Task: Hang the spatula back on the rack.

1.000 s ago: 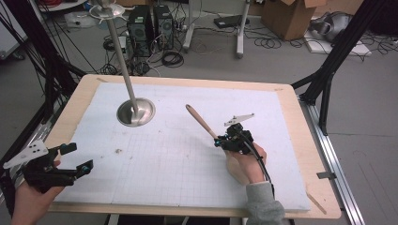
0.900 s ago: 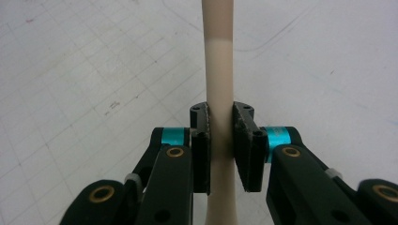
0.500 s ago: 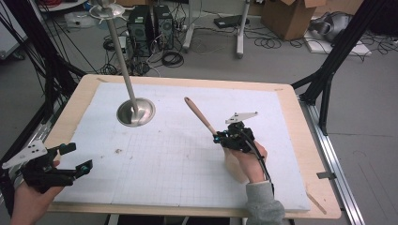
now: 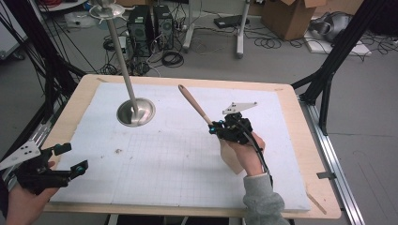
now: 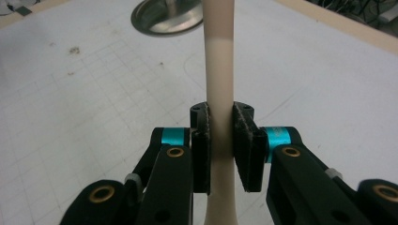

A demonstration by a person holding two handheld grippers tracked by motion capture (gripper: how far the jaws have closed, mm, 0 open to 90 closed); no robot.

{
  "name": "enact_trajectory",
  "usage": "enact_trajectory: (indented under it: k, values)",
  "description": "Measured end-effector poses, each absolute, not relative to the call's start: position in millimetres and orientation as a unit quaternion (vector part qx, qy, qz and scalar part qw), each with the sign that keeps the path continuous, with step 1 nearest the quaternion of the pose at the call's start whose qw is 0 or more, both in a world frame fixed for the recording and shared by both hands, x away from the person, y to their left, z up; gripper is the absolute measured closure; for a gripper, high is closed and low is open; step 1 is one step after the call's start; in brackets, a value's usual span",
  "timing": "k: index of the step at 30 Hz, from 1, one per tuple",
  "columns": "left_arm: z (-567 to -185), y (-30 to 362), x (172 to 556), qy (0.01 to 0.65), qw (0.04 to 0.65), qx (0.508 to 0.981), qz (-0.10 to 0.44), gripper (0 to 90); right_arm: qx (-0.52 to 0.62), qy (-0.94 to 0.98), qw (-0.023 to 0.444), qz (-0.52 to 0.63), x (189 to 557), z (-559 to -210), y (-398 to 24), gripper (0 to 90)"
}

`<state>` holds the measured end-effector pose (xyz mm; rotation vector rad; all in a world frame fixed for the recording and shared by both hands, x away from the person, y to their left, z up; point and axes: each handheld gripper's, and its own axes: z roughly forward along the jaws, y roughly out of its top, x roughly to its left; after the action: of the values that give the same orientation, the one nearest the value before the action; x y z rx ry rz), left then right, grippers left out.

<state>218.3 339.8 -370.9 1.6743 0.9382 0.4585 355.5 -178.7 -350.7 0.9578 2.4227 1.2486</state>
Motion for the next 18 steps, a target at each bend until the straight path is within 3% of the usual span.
enact_trajectory:
  k: [18]
  values:
    - [-371.9,346.1,216.3,0.403,0.551,0.704,0.192,2.4,0.301,0.832,0.131,0.448,363.0,-308.7,-156.8,78.8]
